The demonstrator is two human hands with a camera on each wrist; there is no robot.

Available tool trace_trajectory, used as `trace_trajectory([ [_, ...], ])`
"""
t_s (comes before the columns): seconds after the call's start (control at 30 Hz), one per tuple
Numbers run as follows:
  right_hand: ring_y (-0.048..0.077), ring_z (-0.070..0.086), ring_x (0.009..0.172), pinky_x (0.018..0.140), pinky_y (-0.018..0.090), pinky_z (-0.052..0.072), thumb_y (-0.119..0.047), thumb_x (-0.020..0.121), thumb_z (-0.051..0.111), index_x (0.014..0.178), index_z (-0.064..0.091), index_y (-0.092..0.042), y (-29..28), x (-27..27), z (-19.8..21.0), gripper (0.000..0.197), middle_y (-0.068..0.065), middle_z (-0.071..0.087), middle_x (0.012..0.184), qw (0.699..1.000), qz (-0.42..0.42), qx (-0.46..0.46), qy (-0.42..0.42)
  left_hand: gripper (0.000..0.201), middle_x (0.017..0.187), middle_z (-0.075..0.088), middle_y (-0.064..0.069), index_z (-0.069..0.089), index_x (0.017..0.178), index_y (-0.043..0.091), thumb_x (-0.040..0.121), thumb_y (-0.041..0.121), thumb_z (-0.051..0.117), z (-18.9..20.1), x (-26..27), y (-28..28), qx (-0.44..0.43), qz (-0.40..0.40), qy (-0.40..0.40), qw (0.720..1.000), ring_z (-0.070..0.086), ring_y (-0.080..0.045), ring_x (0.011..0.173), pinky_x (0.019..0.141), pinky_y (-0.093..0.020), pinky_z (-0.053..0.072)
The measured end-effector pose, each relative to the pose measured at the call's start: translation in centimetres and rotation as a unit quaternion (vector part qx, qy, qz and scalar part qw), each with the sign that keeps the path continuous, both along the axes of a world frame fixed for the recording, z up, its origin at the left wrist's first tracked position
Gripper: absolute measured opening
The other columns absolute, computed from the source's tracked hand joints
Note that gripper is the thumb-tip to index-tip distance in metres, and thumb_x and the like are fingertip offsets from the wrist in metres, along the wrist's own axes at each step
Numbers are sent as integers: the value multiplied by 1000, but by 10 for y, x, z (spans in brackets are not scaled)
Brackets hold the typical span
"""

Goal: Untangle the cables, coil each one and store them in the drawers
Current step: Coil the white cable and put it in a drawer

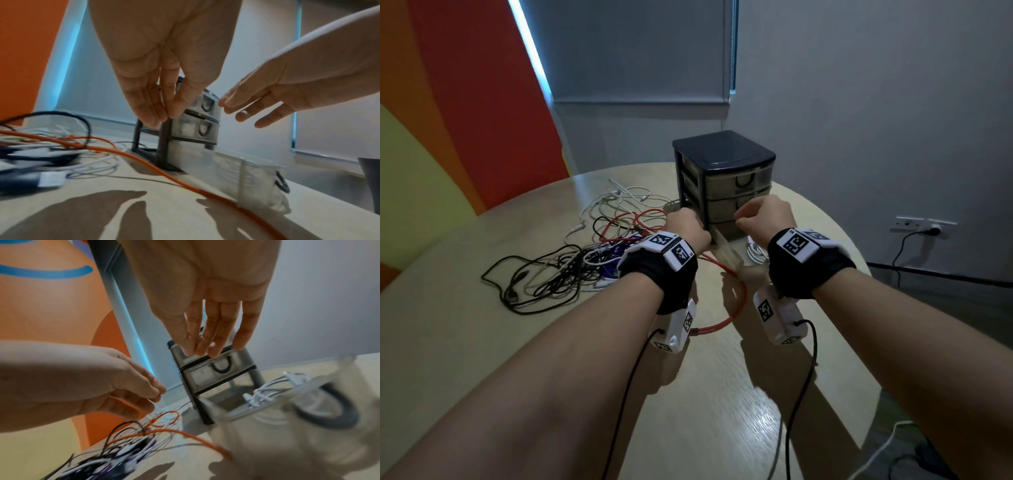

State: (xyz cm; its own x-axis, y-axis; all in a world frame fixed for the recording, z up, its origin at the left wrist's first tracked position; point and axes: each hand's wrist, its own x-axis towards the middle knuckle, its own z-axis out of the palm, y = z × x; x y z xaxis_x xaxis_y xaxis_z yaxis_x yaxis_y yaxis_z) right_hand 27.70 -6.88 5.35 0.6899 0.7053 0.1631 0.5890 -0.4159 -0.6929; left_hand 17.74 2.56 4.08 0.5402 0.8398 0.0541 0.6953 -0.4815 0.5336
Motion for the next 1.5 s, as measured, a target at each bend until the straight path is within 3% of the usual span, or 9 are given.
trace_trajectory([
  [0.27, 19, 65, 96, 84, 25, 48, -7, 84, 62, 96, 74, -14, 24, -47, -10, 18, 6, 72, 100, 997, 74, -29, 5, 20, 101, 69, -17, 72, 95, 0, 87, 5, 55, -17, -64, 36, 28, 37, 31, 998, 61, -31, 99, 82, -33, 50],
  [0.37, 19, 65, 94, 81, 24, 49, -7, 87, 59, 96, 74, -14, 35, -58, -19, 19, 7, 71, 100, 995, 90, -49, 5, 19, 104, 69, -11, 73, 93, 8, 87, 6, 56, -29, -76, 44, 24, 29, 25, 999, 61, -27, 100, 82, -29, 48],
  [0.53, 22, 66, 92, 90, 37, 52, -4, 90, 54, 100, 72, -10, 49, -62, -33, 22, 9, 72, 98, 992, 105, -59, 34, 20, 105, 68, -10, 72, 99, 9, 90, 13, 55, -40, -76, 50, 65, -31, 2, 997, 60, -27, 100, 79, -29, 44],
  [0.73, 22, 63, 100, 94, 35, 49, 3, 89, 44, 108, 68, -10, 57, -61, -47, 33, 8, 70, 102, 986, 121, -111, 11, 38, 131, 43, -10, 54, 129, 16, 95, 32, 48, -47, -63, 53, 143, -95, 150, 974, 34, -26, 124, 100, -39, 34],
  [0.93, 21, 62, 105, 94, 33, 48, -3, 89, 48, 108, 68, -13, 55, -61, -54, 30, 4, 69, 108, 981, 130, -142, -25, 36, 133, 38, -10, 58, 121, 18, 93, 39, 50, -53, -64, 58, 151, -92, 235, 956, 28, -28, 127, 102, -43, 31],
  [1.1, 21, 62, 103, 93, 33, 49, -7, 88, 54, 111, 67, -13, 54, -60, -54, 27, 6, 68, 110, 985, 121, -119, -27, 31, 120, 51, -10, 57, 112, 12, 96, 35, 44, -39, -72, 53, 167, -82, 112, 976, 42, -27, 115, 94, -38, 35],
  [1.2, 20, 62, 102, 92, 31, 48, -10, 85, 59, 113, 66, -13, 56, -62, -51, 28, 6, 68, 110, 987, 120, -101, -30, 25, 95, 58, -10, 55, 95, 9, 98, 29, 41, -26, -82, 51, 177, -73, -29, 981, 52, -29, 94, 75, -34, 37],
  [1.33, 19, 60, 105, 93, 29, 47, -17, 84, 66, 118, 63, -14, 57, -69, -43, 34, 5, 66, 114, 989, 123, -83, -23, 25, 78, 57, -12, 54, 88, 5, 98, 25, 42, -6, -90, 60, 206, -47, -156, 965, 52, -29, 75, 66, -38, 44],
  [1.5, 19, 59, 109, 95, 30, 45, -21, 81, 73, 123, 58, -12, 56, -80, -31, 46, 5, 63, 120, 991, 128, -36, 1, 25, 74, 56, -12, 54, 90, 3, 99, 22, 40, 27, -94, 57, 273, -41, -242, 930, 50, -27, 71, 59, -33, 34],
])
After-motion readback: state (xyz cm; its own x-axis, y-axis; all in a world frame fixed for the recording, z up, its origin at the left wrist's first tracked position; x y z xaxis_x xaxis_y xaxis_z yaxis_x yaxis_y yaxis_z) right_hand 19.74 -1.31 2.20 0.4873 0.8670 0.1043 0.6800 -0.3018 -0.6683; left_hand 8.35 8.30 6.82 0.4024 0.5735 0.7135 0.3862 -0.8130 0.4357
